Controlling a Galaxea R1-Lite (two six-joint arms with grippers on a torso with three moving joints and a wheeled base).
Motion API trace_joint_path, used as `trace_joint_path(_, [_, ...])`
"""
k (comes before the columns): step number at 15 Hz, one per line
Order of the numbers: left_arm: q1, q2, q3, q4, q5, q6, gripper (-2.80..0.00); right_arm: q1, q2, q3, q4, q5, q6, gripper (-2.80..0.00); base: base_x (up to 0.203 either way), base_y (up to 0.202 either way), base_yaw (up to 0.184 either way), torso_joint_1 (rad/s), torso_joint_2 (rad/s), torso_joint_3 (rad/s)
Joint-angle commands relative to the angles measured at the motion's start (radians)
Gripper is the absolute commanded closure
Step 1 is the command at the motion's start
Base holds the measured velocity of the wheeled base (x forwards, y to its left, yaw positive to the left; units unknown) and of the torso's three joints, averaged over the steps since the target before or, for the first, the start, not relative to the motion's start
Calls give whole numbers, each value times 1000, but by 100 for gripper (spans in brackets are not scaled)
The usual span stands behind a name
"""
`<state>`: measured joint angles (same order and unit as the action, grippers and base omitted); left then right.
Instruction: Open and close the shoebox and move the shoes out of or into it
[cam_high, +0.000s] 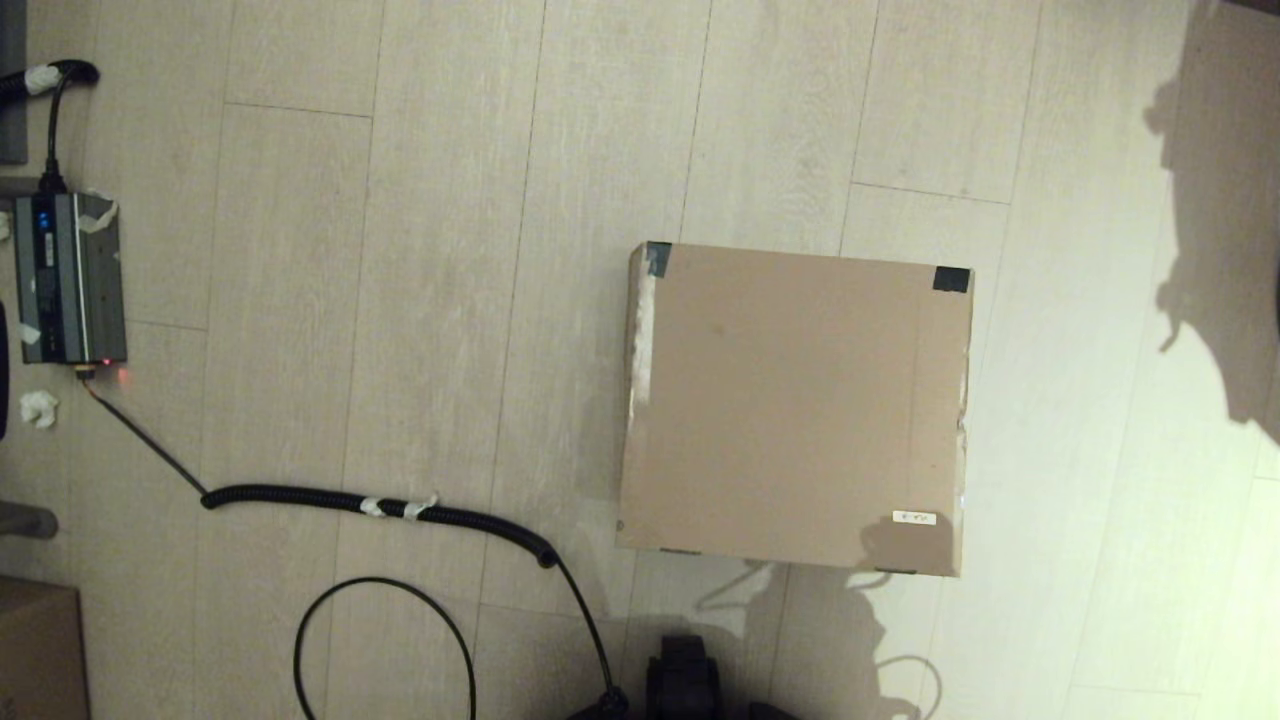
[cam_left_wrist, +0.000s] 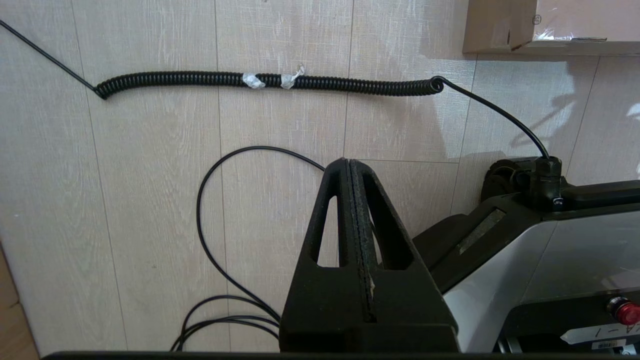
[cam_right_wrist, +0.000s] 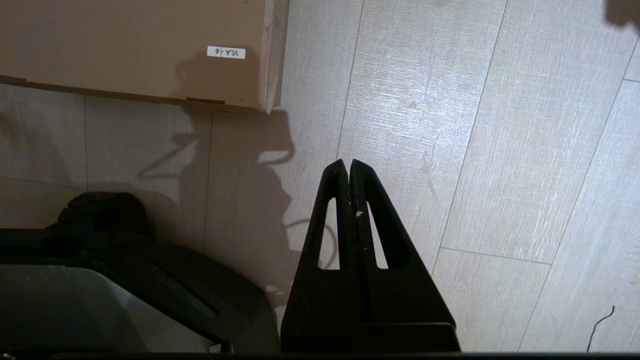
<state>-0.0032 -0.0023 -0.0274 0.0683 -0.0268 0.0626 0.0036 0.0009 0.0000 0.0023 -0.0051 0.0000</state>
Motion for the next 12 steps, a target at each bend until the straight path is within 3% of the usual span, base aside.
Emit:
trace_joint_path(1, [0, 1, 0, 1, 1, 0, 0, 0, 1, 0, -1, -1, 3, 0, 0, 0, 0, 0, 0, 0])
trace_joint_path(12, [0, 1, 0, 1, 1, 0, 0, -1, 1, 1, -1, -3, 7, 0, 0, 0, 0, 0, 0, 0])
